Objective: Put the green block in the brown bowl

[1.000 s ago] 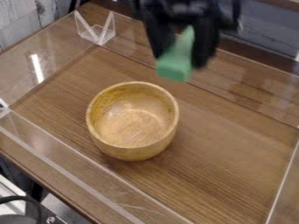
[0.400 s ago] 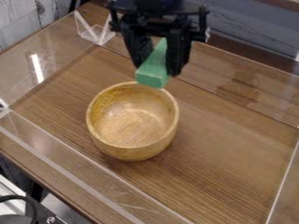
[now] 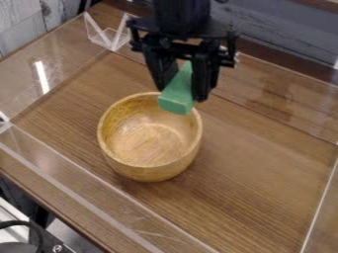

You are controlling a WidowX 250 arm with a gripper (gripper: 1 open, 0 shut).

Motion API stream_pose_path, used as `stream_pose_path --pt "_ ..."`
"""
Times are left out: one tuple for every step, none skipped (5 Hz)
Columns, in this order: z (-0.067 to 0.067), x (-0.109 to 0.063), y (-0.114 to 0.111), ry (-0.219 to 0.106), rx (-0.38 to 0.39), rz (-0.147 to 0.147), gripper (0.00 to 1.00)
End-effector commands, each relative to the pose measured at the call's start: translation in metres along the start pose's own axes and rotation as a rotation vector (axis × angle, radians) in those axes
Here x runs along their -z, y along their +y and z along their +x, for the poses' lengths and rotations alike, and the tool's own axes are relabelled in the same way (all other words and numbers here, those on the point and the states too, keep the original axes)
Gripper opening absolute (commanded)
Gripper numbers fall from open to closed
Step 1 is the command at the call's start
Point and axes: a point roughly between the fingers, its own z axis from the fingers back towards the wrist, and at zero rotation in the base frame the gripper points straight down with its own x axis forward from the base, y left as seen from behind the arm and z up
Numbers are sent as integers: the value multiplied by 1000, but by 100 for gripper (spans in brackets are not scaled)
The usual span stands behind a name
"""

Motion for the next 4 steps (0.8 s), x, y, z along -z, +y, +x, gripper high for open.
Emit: stream_pose_path --pt "3 1 -9 -33 32 -3 0" --pt "3 9 -13 -35 40 -2 0" --pt "2 14 -15 -37 43 -3 0" --pt "0 17 -16 -35 47 -3 0"
